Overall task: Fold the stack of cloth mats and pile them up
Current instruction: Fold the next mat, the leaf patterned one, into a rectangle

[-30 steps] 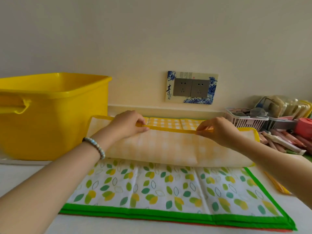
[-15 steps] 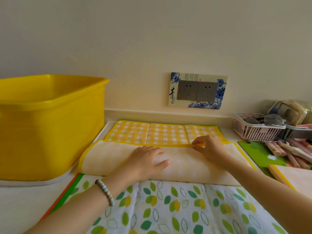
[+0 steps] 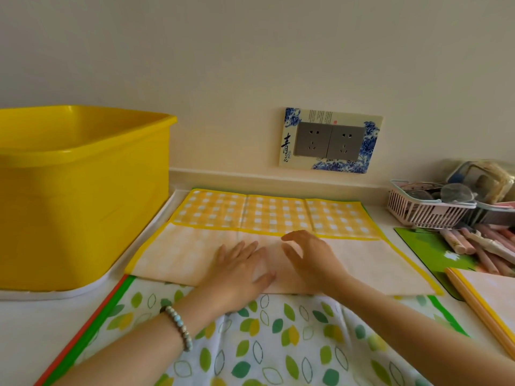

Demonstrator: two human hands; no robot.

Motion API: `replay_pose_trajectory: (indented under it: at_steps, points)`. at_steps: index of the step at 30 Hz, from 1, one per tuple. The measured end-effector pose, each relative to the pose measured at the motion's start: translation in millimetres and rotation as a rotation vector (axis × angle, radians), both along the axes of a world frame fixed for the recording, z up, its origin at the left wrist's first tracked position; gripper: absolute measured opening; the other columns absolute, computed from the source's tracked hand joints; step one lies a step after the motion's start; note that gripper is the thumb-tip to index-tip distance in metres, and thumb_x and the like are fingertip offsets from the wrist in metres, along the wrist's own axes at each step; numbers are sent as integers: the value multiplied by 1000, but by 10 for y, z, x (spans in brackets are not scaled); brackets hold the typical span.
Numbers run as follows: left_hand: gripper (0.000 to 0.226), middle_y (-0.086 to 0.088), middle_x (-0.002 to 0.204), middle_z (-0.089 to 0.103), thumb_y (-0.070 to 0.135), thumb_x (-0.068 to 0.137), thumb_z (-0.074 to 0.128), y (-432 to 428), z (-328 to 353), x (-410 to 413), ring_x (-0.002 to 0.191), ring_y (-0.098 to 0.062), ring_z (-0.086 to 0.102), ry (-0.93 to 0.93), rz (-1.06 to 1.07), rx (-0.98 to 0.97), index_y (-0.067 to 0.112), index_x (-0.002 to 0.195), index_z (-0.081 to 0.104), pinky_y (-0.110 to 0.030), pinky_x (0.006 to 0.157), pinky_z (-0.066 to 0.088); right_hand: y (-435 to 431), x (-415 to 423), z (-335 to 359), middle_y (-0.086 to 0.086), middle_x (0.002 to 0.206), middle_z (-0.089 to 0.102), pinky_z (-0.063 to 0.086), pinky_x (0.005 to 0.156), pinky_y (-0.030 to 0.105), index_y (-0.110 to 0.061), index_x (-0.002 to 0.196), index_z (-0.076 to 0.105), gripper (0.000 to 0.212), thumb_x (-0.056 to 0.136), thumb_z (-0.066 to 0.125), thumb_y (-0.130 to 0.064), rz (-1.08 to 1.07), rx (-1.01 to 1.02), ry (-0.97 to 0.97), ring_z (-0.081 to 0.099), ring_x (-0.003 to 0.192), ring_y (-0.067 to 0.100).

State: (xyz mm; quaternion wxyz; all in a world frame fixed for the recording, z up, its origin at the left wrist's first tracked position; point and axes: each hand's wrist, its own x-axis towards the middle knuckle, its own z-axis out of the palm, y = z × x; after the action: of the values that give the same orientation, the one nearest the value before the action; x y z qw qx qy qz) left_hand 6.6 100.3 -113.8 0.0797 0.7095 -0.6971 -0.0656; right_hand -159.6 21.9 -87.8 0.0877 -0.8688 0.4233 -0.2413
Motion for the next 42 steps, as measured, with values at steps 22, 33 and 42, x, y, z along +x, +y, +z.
replay_pose_trajectory:
  at_steps: [22, 33, 42]
  points:
    - [111, 14, 158, -9, 91, 56, 1, 42, 29, -10, 145, -11, -11, -8, 4, 12, 34, 151, 1, -43, 115, -7, -280, -1299, -176, -9, 157, 13, 5, 116, 29, -34, 148, 19, 58, 95, 22, -57, -308, 169, 322, 9, 145, 9]
    - [81, 13, 158, -8, 76, 82, 8, 14, 5, -6, 145, -10, -11, -45, -3, 16, 34, 150, -1, -43, 115, -6, 155, -725, 21, -8, 156, 19, 7, 114, 29, -34, 145, 26, 52, 96, 29, -51, -25, 207, 208, 14, 143, 10]
    - [64, 15, 158, -7, 64, 91, 13, 1, -11, 4, 144, -7, -11, -18, -4, -3, 39, 149, 2, -43, 115, -8, 394, -377, -149, -19, 157, 2, -8, 116, 40, -50, 144, 7, 62, 87, 19, -70, 75, 155, 349, -8, 145, 10]
